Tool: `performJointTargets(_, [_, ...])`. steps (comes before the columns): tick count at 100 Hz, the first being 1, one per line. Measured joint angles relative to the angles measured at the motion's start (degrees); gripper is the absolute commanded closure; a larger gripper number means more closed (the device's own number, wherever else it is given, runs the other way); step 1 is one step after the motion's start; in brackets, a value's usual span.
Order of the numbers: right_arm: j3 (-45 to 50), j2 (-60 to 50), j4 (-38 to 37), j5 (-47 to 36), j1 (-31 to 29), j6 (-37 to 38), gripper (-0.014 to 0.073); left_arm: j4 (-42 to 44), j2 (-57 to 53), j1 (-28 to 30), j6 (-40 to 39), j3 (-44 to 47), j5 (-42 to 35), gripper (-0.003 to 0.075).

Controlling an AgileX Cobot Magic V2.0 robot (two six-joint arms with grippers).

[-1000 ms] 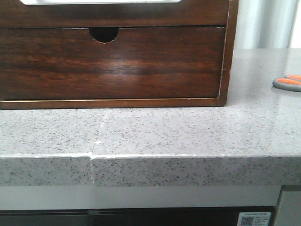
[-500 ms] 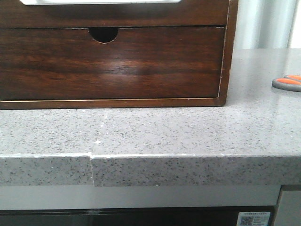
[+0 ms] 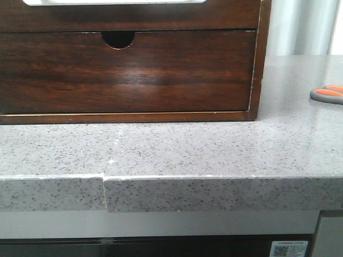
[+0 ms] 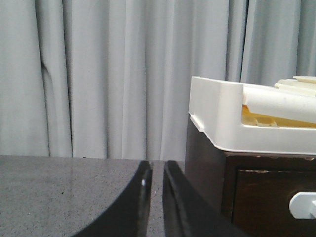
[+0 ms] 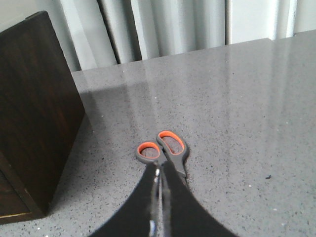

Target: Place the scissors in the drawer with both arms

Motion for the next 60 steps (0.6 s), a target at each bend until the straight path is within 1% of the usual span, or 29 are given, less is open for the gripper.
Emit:
performJointTargets(3, [0.00,0.00,0.00,0.30,0.00,0.00,0.0654,0.00,0.29,0.00,0.00,0.00,0.00,0.0455])
performJointTargets(8, [0.00,0.00,0.00,0.91,0.00,0.00,0.0654,0.00,0.90,0.00,0.00,0.00,0.00,0.0421])
performJointTargets(25, [0.00,0.00,0.10,2.01,0.00,0.00,0.0654,-0.62,2.62,-0.38,0.00,0.00,-0.50,0.0428])
performJointTargets(35, [0.00,0.00,0.10,4.30,0.00,0.11,0.0654,0.73,3.49,-3.21,0.00,0.00,-0.62,0.0428])
performJointTargets(49, [0.00,0.00,0.21,8.27,0.00,0.11,0.0654,8.82,5.91,-9.59,0.00,-0.21,-0.74,0.0428])
performJointTargets(60, [0.49,0.00,0.21,9.12,0.00,0.11,0.0654,17.96,8.90,-15.08,0.00,-1.23,-1.11,0.0428])
